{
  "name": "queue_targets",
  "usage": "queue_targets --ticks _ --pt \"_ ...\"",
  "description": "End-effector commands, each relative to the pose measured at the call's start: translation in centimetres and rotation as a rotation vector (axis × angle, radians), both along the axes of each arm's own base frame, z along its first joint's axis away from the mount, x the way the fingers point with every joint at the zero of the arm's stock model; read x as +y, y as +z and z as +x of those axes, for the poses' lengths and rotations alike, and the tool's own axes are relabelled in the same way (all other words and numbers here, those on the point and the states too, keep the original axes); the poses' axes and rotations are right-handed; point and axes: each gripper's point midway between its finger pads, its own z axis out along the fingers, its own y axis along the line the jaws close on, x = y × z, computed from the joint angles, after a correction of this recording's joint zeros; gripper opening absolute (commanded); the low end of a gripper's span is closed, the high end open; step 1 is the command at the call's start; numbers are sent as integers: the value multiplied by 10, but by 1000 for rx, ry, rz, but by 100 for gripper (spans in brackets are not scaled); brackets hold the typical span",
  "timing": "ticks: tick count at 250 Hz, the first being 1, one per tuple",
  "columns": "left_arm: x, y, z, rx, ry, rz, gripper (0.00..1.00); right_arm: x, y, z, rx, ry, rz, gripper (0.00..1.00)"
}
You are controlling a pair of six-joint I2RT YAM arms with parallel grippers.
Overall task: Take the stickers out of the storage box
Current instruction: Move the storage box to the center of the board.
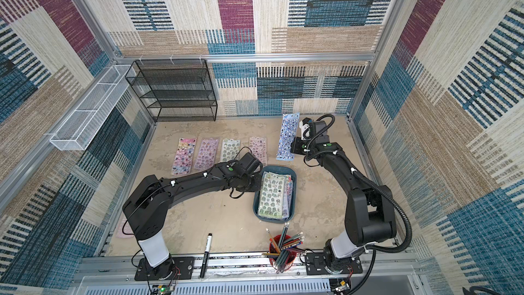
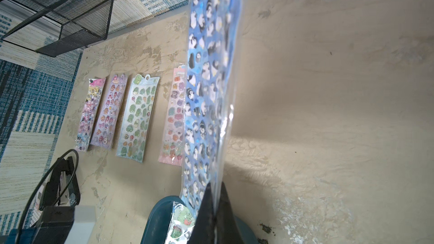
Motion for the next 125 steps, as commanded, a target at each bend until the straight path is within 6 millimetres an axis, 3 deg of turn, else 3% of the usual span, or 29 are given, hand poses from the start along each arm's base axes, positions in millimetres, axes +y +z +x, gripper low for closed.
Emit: queue_targets --ticks 1,53,94,125 --pt "19 -7 -10 28 22 47 0 -1 8 6 -39 1 -8 0" --pt "55 -2 -19 16 93 72 0 -1 0 -2 -25 15 -16 0" --pt "86 3 -27 2 148 82 0 3 -21 -4 22 38 -6 0" --pt "96 3 -29 -7 166 74 0 4 -40 1 56 51 -22 0"
